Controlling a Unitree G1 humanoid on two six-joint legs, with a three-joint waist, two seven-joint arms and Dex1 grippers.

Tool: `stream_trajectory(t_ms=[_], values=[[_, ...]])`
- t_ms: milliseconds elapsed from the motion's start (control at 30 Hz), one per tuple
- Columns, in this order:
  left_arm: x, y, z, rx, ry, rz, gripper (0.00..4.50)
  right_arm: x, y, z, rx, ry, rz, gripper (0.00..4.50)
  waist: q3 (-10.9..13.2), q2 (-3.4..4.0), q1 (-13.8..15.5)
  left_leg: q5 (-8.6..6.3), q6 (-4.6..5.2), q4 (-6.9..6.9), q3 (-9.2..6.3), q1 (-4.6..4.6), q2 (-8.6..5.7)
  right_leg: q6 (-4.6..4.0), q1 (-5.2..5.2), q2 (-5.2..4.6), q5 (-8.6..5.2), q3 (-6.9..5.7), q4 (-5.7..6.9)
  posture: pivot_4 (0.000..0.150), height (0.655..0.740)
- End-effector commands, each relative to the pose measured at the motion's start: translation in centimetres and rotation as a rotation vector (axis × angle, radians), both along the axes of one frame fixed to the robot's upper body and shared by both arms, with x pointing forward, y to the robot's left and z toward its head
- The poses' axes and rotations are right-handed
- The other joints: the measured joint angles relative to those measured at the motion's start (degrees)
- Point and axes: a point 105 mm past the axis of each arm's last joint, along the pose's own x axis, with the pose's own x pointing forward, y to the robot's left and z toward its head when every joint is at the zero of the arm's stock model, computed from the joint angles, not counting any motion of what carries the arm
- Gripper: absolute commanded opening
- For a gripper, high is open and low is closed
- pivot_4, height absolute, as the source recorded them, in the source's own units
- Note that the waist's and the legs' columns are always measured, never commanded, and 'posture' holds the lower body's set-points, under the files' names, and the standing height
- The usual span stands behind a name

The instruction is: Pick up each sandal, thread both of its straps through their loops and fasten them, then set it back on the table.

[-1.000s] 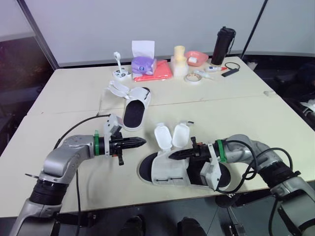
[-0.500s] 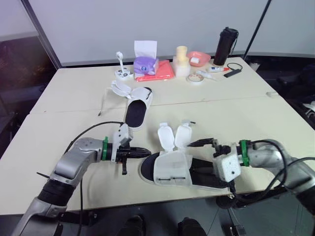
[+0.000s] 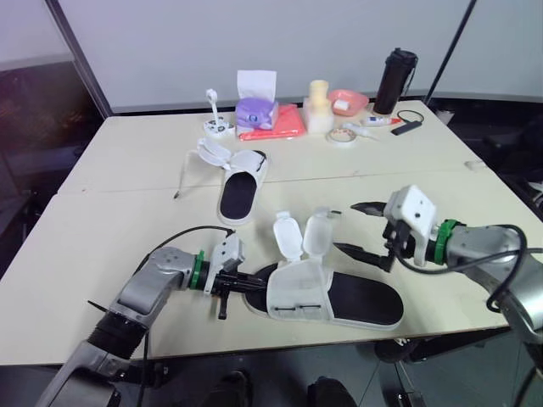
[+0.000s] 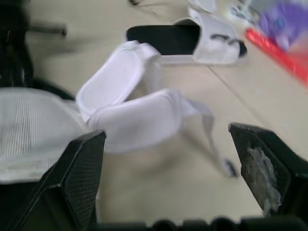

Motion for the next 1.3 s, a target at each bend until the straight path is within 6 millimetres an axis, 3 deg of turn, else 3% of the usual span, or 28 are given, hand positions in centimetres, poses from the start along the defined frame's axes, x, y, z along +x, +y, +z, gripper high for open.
stream_trajectory(t_ms=[33, 300, 567, 1033, 1300], values=[[0.0, -0.8, -0.7, 0.014, 0.007, -0.024, 0.0, -0.1, 0.8, 0.4, 0.168, 0.15, -0.07, 4.4, -0.01, 0.0, 0.04, 0.0, 0.0, 0.0, 0.0, 0.0, 0.0, 0.0, 0.0, 0.0, 0.0, 0.0, 0.0, 0.15, 0.7344], [0.2, -1.7, -1.1, 0.01, 0.019, -0.043, 0.0, 1.6, 1.9, 0.1, 0.409, 0.439, -0.145, 4.4, -0.04, 0.0, 0.29, 0.02, 0.03, 0.07, -0.07, 0.01, -0.05, 0.01, 0.13, -0.02, 0.01, -0.06, 0.0, 0.15, 0.7344], [0.2, -1.9, -0.9, 0.007, 0.011, -0.046, 0.0, 2.9, 2.8, -1.8, 0.465, 0.607, -0.185, 4.4, -0.06, 0.02, 0.05, 0.02, 0.05, 0.08, -0.07, 0.01, -0.07, 0.02, 0.13, -0.01, 0.01, -0.07, 0.01, 0.15, 0.7344], [0.4, -2.2, -0.8, 0.003, -0.005, -0.038, 0.0, 7.8, 4.1, -0.9, 0.745, 0.71, -0.194, 4.4, -0.06, 0.04, -0.07, 0.03, 0.05, 0.07, -0.05, 0.03, -0.14, 0.04, 0.11, 0.02, 0.02, -0.06, 0.05, 0.15, 0.7344], [0.4, -2.4, -0.7, -0.002, -0.009, -0.032, 0.0, 9.0, 3.7, 1.2, 0.788, 0.669, -0.186, 4.4, -0.06, 0.04, -0.11, 0.03, 0.05, 0.06, -0.04, 0.02, -0.15, 0.04, 0.07, 0.03, 0.02, -0.06, 0.07, 0.15, 0.7344]])
